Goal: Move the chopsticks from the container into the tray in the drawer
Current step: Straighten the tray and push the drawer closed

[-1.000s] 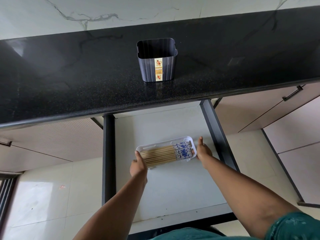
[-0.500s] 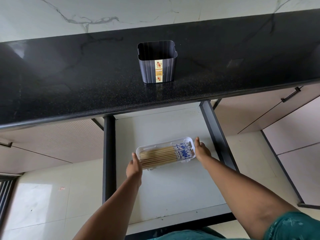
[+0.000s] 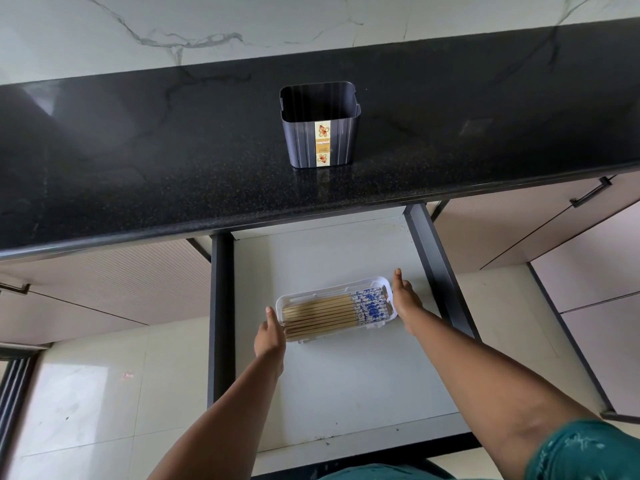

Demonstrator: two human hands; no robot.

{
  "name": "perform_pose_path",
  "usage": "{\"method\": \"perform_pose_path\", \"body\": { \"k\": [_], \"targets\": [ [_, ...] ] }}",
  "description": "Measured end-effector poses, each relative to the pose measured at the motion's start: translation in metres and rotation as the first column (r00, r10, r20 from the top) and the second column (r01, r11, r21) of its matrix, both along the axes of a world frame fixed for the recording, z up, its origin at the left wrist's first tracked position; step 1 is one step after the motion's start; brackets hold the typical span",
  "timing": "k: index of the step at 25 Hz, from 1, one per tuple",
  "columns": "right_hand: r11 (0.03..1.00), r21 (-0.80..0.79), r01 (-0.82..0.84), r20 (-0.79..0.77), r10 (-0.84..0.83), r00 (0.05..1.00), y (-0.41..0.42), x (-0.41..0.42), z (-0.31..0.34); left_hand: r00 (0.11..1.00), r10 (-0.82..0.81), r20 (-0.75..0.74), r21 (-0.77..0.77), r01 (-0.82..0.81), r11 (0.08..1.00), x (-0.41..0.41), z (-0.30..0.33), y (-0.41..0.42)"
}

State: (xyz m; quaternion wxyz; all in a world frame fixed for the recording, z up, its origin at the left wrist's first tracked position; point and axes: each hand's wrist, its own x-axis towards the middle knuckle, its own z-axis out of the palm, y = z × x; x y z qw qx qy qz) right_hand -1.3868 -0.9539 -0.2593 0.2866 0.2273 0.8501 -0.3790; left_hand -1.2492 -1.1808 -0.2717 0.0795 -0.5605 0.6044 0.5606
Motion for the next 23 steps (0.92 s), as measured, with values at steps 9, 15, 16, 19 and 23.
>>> {"method": "perform_pose_path", "body": {
  "k": [9,15,16,19,23],
  "targets": [
    [0.997,0.054,-0.059,0.0,0.059,0.998,-0.002,-0.001,-0.001,0.992,-0.116,-0.047,-0.083,0.111,0.99,-0.017,0.003,-0.001],
    [0.995,0.042,-0.087,0.005,0.087,0.996,-0.003,-0.001,0.001,0.998,-0.046,-0.033,-0.076,0.044,0.996,-0.022,0.003,0.002],
    [0.996,0.024,-0.091,0.008,0.09,0.996,-0.003,-0.001,0.002,0.999,-0.032,-0.04,-0.056,0.03,0.998,-0.022,0.003,0.002],
    [0.997,-0.049,-0.058,0.028,0.06,0.998,-0.002,-0.004,0.006,0.999,-0.018,-0.041,-0.009,0.018,1.0,-0.025,0.003,-0.001],
    [0.993,-0.116,0.009,0.043,-0.004,0.999,0.0,-0.008,0.007,0.999,0.005,-0.051,0.008,-0.005,1.0,-0.026,0.005,-0.003]
  ]
}}
